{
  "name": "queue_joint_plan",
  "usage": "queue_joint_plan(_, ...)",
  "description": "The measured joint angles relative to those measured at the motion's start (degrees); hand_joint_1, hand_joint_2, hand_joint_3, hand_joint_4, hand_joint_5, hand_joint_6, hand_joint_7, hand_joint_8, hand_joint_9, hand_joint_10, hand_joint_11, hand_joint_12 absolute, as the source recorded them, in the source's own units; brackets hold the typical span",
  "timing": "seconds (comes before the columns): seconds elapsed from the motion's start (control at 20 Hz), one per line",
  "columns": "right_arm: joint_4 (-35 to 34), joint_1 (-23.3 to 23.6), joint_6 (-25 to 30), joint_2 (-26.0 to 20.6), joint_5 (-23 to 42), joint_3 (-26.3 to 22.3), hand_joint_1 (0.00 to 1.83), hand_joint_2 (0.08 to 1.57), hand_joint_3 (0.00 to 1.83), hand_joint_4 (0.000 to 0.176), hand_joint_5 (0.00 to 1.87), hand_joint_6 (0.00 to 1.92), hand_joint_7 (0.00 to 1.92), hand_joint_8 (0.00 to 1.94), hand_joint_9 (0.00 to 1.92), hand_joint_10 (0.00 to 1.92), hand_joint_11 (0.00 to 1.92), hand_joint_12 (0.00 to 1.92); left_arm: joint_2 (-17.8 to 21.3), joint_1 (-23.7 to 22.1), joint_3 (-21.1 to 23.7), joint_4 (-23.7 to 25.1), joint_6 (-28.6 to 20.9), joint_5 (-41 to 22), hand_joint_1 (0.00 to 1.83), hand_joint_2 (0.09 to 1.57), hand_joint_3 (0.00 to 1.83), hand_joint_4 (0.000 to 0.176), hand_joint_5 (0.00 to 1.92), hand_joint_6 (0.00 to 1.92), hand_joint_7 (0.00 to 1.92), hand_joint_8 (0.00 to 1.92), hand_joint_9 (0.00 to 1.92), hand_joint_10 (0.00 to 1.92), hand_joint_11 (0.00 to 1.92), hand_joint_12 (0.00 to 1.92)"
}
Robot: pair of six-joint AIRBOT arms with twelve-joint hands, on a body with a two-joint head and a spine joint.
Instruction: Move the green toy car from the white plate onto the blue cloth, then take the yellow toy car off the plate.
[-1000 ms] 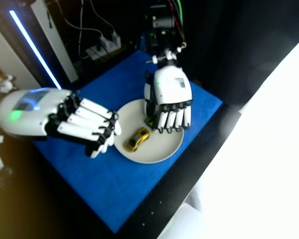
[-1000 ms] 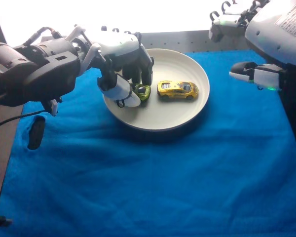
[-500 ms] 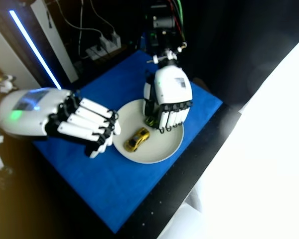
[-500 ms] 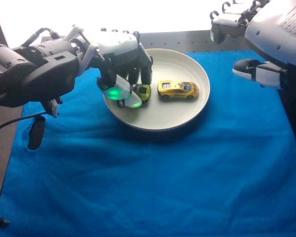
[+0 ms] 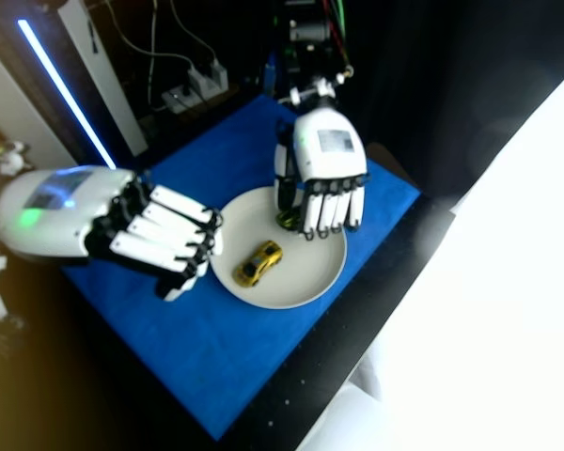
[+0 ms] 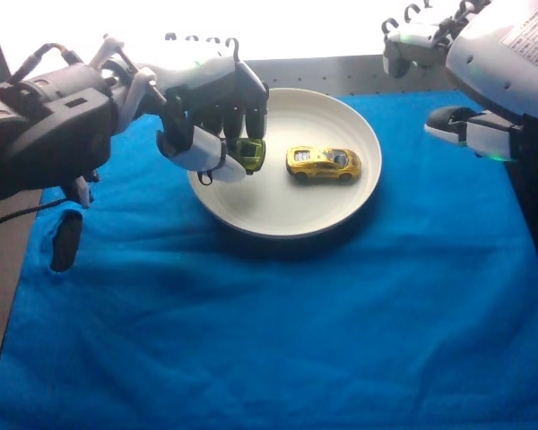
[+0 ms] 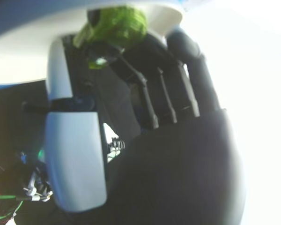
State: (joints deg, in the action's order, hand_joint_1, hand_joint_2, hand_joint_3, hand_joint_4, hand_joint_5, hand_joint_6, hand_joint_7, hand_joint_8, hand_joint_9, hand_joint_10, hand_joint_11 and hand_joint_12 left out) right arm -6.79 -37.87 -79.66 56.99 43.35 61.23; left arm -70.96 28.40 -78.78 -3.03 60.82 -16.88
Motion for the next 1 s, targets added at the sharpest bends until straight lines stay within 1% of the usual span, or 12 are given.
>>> queue_joint_plan(0.05, 0.0, 0.0, 0.0, 0.0, 0.0, 0.0, 1.17, 1.05, 0.00, 0.000, 0.51, 0.99, 0.57, 1.13, 0.46, 1.41, 0.33, 1.85, 1.4, 0.1, 1.9, 0.2, 0.0, -1.4, 1.24, 1.17, 0.00, 0.000, 0.89, 0.91, 0.89, 1.43, 0.92, 1.74, 0.86, 1.92)
queue_joint_plan(0.1, 0.0, 0.0, 0.0, 0.0, 0.0, 0.0, 1.19, 1.04, 0.00, 0.000, 0.54, 0.98, 0.60, 1.11, 0.49, 1.39, 0.36, 1.84, 2.8, 0.7, 3.7, 0.5, 0.0, -3.5, 1.33, 1.18, 0.01, 0.000, 0.84, 1.02, 0.89, 1.31, 0.74, 1.56, 0.48, 1.85)
queue_joint_plan(0.15, 0.0, 0.0, 0.0, 0.0, 0.0, -0.1, 1.20, 1.04, 0.00, 0.000, 0.55, 0.96, 0.63, 1.09, 0.52, 1.36, 0.37, 1.81, 4.2, 1.2, 5.3, 0.7, 0.0, -4.6, 1.35, 1.17, 0.00, 0.000, 0.82, 1.10, 0.93, 1.22, 0.75, 1.44, 0.39, 1.78)
queue_joint_plan(0.3, -0.3, 0.0, 0.0, 0.0, 0.0, -0.1, 1.17, 1.05, 0.00, 0.000, 0.52, 0.91, 0.63, 1.05, 0.50, 1.31, 0.32, 1.79, 9.5, 3.8, 11.3, 1.6, 0.1, -9.2, 1.23, 1.16, 0.00, 0.000, 0.88, 1.09, 0.92, 1.22, 0.69, 1.43, 0.35, 1.88)
queue_joint_plan(0.35, -0.7, 0.0, 0.0, 0.0, 0.0, -0.1, 1.18, 1.05, 0.00, 0.000, 0.52, 0.92, 0.64, 1.02, 0.52, 1.29, 0.36, 1.76, 11.7, 5.1, 13.8, 2.0, 0.1, -11.3, 1.19, 1.17, 0.00, 0.002, 0.94, 1.05, 0.81, 1.32, 0.34, 1.53, 0.01, 1.92)
queue_joint_plan(0.4, -0.7, 0.0, 0.0, 0.0, 0.0, -0.1, 1.17, 1.05, 0.00, 0.000, 0.52, 0.91, 0.64, 1.06, 0.53, 1.34, 0.37, 1.78, 13.3, 6.4, 15.7, 2.1, 0.1, -12.9, 1.19, 1.19, 0.00, 0.000, 0.91, 1.04, 0.78, 1.43, 0.43, 1.68, 0.18, 1.92)
queue_joint_plan(0.5, -1.0, 0.0, 0.0, 0.0, 0.0, -0.2, 1.16, 1.06, 0.00, 0.000, 0.54, 0.90, 0.61, 1.10, 0.50, 1.37, 0.34, 1.82, 16.6, 9.0, 19.7, 3.0, 0.1, -16.1, 1.19, 1.18, 0.00, 0.000, 0.85, 1.11, 0.87, 1.33, 0.46, 1.59, 0.02, 1.92)
queue_joint_plan(0.55, -1.0, 0.0, 0.0, 0.0, 0.0, -0.2, 1.16, 1.06, 0.00, 0.000, 0.53, 0.88, 0.59, 1.12, 0.47, 1.39, 0.31, 1.84, 17.9, 10.3, 21.5, 2.9, 0.1, -17.7, 1.17, 1.19, 0.00, 0.031, 0.85, 1.17, 0.85, 1.28, 0.38, 1.45, 0.00, 1.92)
queue_joint_plan(0.6, -1.1, 0.0, 0.0, 0.0, 0.0, -0.3, 1.16, 1.06, 0.00, 0.000, 0.53, 0.88, 0.59, 1.12, 0.47, 1.39, 0.31, 1.84, 18.7, 11.3, 22.5, 3.1, 0.0, -18.8, 1.17, 1.19, 0.00, 0.031, 0.85, 1.17, 0.85, 1.28, 0.38, 1.45, 0.00, 1.92)
queue_joint_plan(0.7, -1.1, 0.0, 0.0, 0.0, 0.0, -0.3, 1.06, 1.09, 0.01, 0.000, 0.51, 0.89, 0.52, 1.14, 0.41, 1.38, 0.25, 1.84, 20.8, 14.6, 25.5, 3.0, 0.1, -21.2, 1.19, 1.17, 0.00, 0.000, 0.85, 1.10, 0.92, 1.22, 0.44, 1.42, 0.07, 1.88)
queue_joint_plan(0.95, -1.4, 0.0, 0.0, 0.0, 0.0, -0.3, 1.03, 1.09, 0.00, 0.000, 0.54, 0.85, 0.54, 1.13, 0.43, 1.42, 0.29, 1.88, 22.7, 22.9, 29.6, 0.1, -0.2, -24.6, 1.19, 1.17, 0.00, 0.000, 0.82, 1.16, 0.93, 1.19, 0.46, 1.38, 0.04, 1.84)
queue_joint_plan(1.0, -1.6, 0.0, 0.0, 0.0, 0.0, -0.3, 1.02, 1.08, 0.00, 0.000, 0.54, 0.87, 0.54, 1.15, 0.43, 1.43, 0.29, 1.88, 22.6, 23.8, 29.6, -0.5, -0.2, -24.4, 1.18, 1.18, 0.00, 0.012, 0.81, 1.19, 0.88, 1.25, 0.44, 1.34, 0.04, 1.78)
